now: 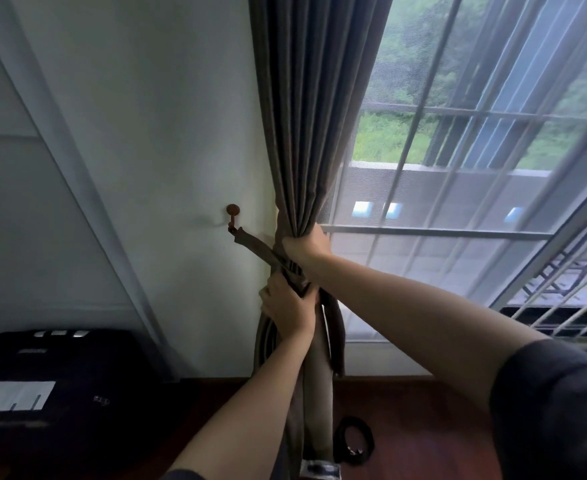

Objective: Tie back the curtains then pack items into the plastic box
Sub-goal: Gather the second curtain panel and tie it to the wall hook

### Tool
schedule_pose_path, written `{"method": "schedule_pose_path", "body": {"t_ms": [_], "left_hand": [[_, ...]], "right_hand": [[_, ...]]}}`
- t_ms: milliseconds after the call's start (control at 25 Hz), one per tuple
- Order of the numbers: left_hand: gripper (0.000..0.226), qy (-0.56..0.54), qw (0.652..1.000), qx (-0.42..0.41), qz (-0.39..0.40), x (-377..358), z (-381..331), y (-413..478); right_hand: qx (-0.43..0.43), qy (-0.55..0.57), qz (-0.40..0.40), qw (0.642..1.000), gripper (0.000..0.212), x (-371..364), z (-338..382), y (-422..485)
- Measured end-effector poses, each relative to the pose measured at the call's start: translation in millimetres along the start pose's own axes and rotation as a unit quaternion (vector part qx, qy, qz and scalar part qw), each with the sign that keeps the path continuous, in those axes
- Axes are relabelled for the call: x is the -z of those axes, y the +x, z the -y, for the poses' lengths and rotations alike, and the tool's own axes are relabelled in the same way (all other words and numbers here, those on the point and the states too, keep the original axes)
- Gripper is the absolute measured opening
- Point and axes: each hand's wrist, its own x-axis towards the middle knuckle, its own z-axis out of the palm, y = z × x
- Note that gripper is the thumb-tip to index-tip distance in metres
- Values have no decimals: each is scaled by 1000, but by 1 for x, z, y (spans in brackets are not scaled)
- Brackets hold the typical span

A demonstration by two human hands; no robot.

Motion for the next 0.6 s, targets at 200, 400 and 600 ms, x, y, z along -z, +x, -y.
{"method": "schedule_pose_path", "body": {"t_ms": [200, 400, 600], "left_hand": [[57, -22, 999, -29, -15, -3, -3, 8], [56, -12, 998, -36, -46, -9, -4, 11], [29, 28, 997, -38, -66, -8, -6, 22]], "right_hand": [[-11, 4, 12, 1000, 33, 1, -1, 1], [-23, 21, 53, 998, 32, 6, 2, 3], [-23, 36, 49, 998, 30, 2, 1, 8]]}}
